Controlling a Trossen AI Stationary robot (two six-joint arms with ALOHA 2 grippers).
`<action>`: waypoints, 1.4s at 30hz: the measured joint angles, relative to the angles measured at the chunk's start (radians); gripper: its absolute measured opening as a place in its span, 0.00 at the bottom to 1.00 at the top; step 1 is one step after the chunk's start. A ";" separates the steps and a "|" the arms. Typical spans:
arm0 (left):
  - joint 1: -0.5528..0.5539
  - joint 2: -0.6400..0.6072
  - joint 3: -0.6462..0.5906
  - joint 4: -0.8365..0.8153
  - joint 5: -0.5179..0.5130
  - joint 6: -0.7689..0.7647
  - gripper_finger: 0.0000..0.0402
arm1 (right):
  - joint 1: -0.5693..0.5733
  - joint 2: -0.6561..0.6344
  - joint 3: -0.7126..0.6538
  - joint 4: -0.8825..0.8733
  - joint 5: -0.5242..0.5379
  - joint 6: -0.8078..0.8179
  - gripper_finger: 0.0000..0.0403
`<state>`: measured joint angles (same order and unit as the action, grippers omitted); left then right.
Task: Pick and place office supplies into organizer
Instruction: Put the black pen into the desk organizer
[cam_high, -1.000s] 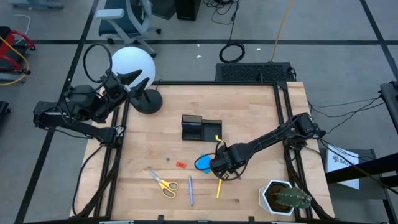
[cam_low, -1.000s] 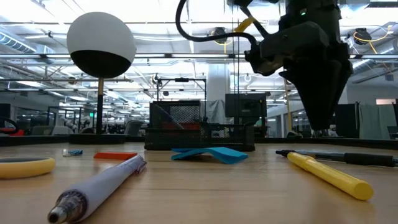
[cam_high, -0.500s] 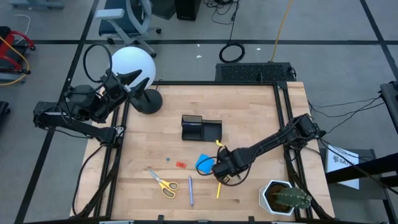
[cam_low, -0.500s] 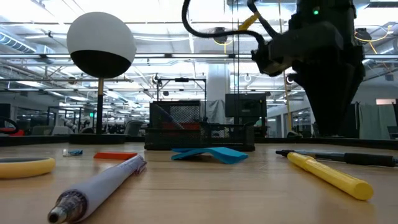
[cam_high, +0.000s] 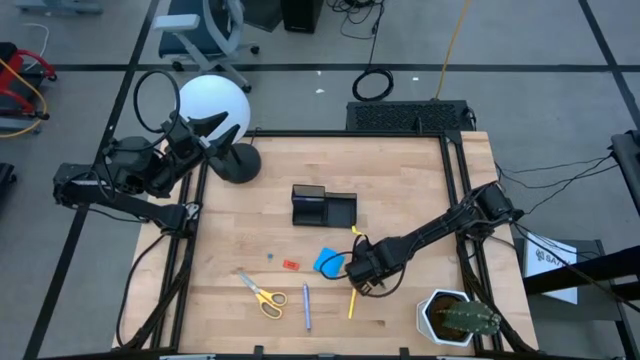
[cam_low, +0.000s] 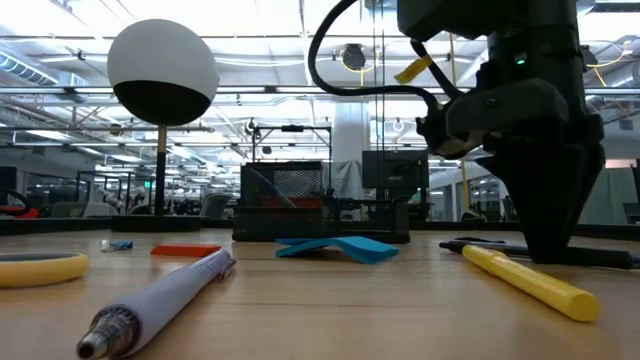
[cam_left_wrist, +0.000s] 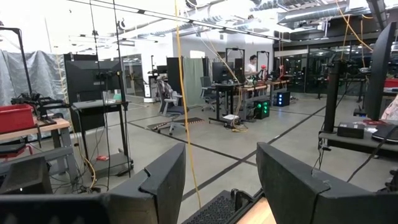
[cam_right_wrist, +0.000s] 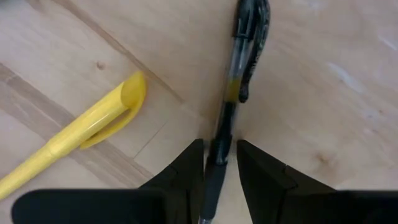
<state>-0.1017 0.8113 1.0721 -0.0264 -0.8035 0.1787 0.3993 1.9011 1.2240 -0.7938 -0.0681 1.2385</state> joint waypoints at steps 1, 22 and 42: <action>0.000 0.000 0.000 0.000 0.000 0.000 0.50 | 0.000 0.000 -0.001 0.000 -0.003 0.000 0.22; 0.000 0.000 0.000 0.000 0.000 0.000 0.50 | 0.000 0.005 -0.005 -0.001 -0.013 -0.081 0.04; 0.000 0.000 0.000 0.000 0.000 0.000 0.50 | -0.025 -0.103 -0.009 0.029 0.043 -0.138 0.04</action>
<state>-0.1017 0.8112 1.0721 -0.0261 -0.8035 0.1787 0.3739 1.7982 1.2152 -0.7651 -0.0256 1.1003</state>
